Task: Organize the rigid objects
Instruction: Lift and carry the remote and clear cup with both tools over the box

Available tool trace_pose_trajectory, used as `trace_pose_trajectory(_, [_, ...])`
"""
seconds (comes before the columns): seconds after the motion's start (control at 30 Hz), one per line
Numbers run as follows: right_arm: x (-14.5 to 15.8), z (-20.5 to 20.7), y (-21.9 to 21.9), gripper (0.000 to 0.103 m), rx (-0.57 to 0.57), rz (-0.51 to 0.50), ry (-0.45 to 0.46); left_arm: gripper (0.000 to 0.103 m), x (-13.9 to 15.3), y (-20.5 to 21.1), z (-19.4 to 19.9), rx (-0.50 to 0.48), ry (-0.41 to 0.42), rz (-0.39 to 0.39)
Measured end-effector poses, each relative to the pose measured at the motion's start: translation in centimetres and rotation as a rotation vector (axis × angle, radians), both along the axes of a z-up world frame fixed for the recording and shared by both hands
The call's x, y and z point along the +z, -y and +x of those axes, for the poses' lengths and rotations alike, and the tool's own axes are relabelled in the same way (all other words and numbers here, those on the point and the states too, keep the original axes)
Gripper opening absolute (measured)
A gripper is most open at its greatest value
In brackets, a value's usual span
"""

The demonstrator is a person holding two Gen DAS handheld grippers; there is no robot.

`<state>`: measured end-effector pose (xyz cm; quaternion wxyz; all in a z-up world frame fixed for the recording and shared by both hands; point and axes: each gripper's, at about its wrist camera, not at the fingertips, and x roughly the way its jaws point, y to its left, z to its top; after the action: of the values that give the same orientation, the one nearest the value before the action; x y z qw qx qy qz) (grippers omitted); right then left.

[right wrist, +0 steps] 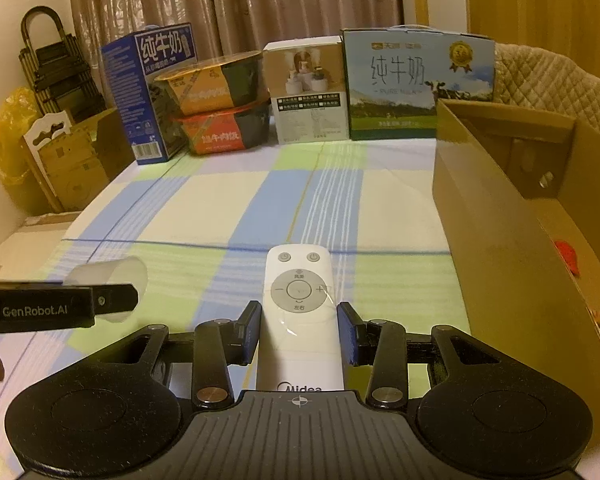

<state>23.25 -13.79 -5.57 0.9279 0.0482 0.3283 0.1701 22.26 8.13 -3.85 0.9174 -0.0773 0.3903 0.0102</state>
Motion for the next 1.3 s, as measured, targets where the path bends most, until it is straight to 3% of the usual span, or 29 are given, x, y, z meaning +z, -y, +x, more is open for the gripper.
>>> trace_pose_trajectory(0.6, [2.5,-10.5,2.7,0.037,-0.025,0.026,0.018,0.068,4.0,4.3,-9.7,-0.044,0.043,0.022])
trace_pose_trajectory(0.93, [4.4,-15.3,4.5,0.037,-0.047,0.067,0.036,0.068,6.1,7.6,-12.9,-0.107,0.071,0.046])
trace_pose_trajectory(1.3, [6.2,-17.9,7.0,0.037,-0.087,0.089,0.062,0.068,7.7,9.5,-14.8,-0.143,0.096,0.059])
